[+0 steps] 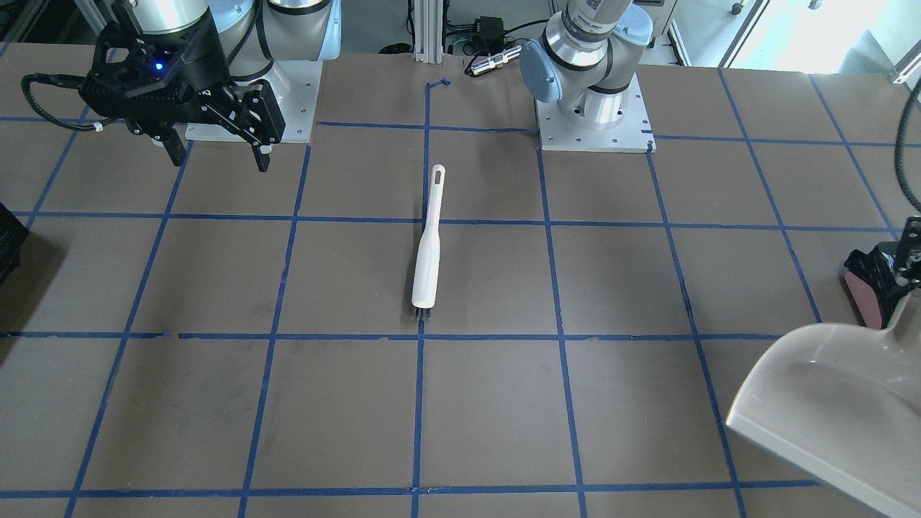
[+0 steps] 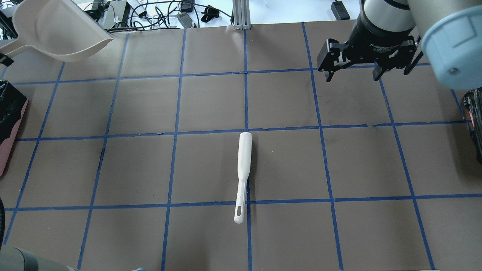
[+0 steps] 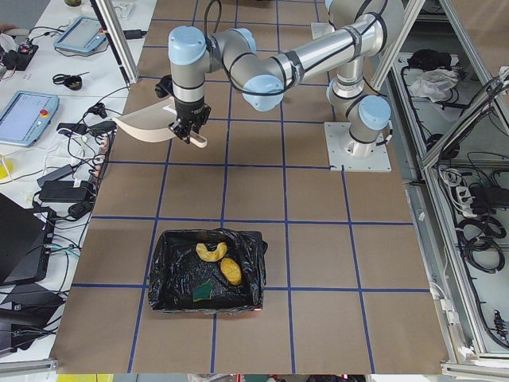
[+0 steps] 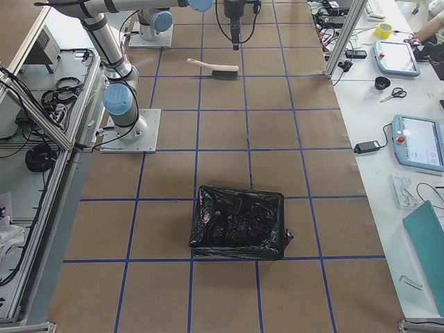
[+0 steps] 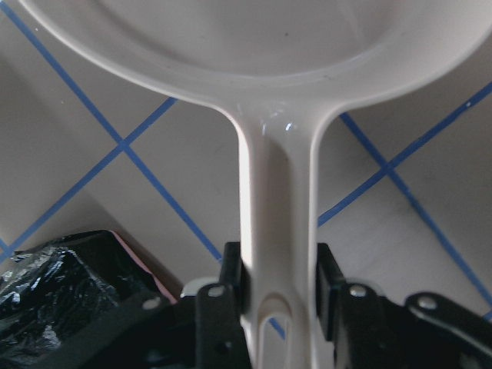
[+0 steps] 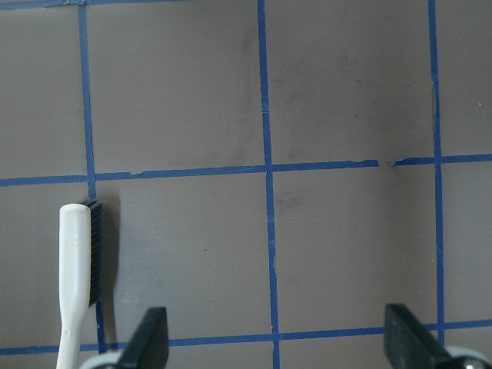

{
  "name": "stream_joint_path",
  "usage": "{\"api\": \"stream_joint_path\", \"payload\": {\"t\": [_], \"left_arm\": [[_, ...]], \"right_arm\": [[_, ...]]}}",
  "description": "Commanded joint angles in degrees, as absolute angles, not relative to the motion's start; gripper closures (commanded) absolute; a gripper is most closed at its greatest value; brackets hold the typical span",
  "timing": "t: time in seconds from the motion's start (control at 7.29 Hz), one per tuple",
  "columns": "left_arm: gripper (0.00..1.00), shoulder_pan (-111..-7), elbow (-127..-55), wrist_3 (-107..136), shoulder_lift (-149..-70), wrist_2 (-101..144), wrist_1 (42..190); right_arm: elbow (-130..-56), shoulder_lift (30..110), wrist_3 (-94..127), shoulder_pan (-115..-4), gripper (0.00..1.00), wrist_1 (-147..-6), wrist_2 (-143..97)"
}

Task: Sweep and dump trash in nearest bin
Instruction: 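Carry the empty dustpan back over the table with the left gripper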

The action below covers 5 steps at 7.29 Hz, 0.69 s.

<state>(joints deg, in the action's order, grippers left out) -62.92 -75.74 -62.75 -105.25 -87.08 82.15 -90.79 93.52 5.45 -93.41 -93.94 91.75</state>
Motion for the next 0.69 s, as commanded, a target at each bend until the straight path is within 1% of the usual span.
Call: {"api": "stream_joint_path", "payload": {"t": [0.0,0.14,0.55], "left_arm": [[1.00,-73.4,-78.8,-40.4,-103.1,-87.3,82.3],[1.00,-77.7,-79.4,-31.6,-103.5,-87.4,82.2],[1.00,-89.0,-79.5,-15.4,-105.6,-85.4,85.0]], "right_arm": [[-91.0,93.4,3.4,-93.3,0.00,-94.0,91.8],[-91.1,93.4,3.3,-93.3,0.00,-94.0,91.8],[-91.1,93.4,3.3,-93.3,0.00,-93.8,91.8]]}}
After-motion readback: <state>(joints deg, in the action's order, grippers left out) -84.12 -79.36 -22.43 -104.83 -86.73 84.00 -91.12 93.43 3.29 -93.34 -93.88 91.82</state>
